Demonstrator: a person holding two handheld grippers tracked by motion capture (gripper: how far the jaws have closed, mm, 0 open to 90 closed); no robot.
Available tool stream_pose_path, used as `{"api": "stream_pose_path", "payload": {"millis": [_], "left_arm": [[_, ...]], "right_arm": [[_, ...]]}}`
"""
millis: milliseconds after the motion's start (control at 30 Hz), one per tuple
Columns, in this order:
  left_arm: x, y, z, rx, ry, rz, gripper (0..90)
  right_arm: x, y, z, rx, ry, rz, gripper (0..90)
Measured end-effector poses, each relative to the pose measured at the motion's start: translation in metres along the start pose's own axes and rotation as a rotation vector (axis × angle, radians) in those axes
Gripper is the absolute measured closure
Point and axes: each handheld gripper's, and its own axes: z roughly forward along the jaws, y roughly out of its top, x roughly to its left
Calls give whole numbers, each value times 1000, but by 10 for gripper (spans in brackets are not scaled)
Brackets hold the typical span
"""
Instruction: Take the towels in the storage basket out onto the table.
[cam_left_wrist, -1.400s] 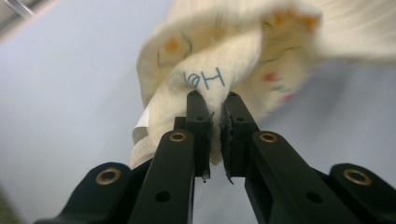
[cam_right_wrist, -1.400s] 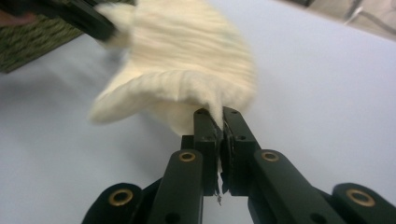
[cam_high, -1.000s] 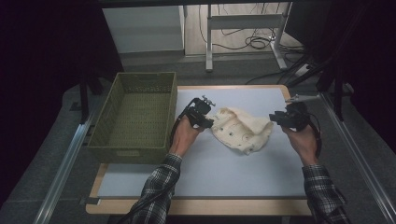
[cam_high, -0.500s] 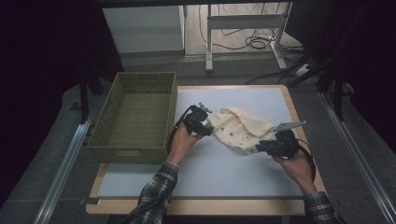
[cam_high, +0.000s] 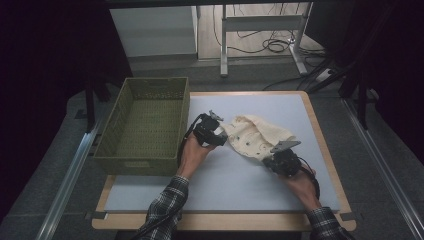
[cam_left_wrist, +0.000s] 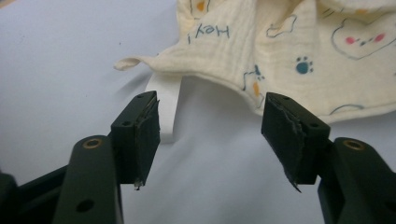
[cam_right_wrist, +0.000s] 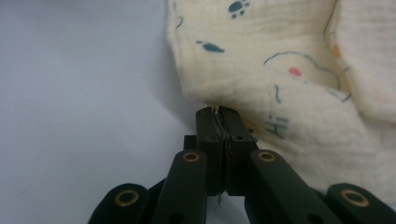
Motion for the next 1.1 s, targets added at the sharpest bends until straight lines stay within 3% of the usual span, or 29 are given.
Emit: {"api": "stream_pose_path", "payload": {"millis": [233, 500, 600, 667, 833, 900, 933, 1000, 1033, 1100], "left_arm": [[-4, 5, -9, -31, -2, 7, 385], [-10, 1, -3, -24, -29, 2, 397], [-14, -3, 4, -10, -46, 5, 420], [-19, -9, 16, 16, -82, 8, 473], [-28, -20, 35, 35, -103, 18, 515], [-31, -23, 43, 49, -87, 33, 552], [-32, -26, 45, 30, -87, 36, 594], [-34, -28, 44, 21, -129, 32, 804], [-36, -27, 43, 32, -123, 51, 857], [-39, -26, 37, 62, -123, 74, 882]], "right_arm": [[3, -33, -44, -27, 23, 25, 883], [-10, -83, -88, -1, -18, 99, 882], [-16, -91, -94, -3, -30, 120, 881], [-21, -99, -97, -9, -29, 147, 878], [-21, -102, -93, -14, -27, 143, 874], [-20, -101, -92, -12, -28, 142, 874], [-20, -101, -91, -14, -28, 142, 874], [-20, -102, -91, -19, -30, 138, 874], [-20, -102, -91, -21, -31, 138, 874], [-19, -103, -91, -24, -33, 136, 874]]}}
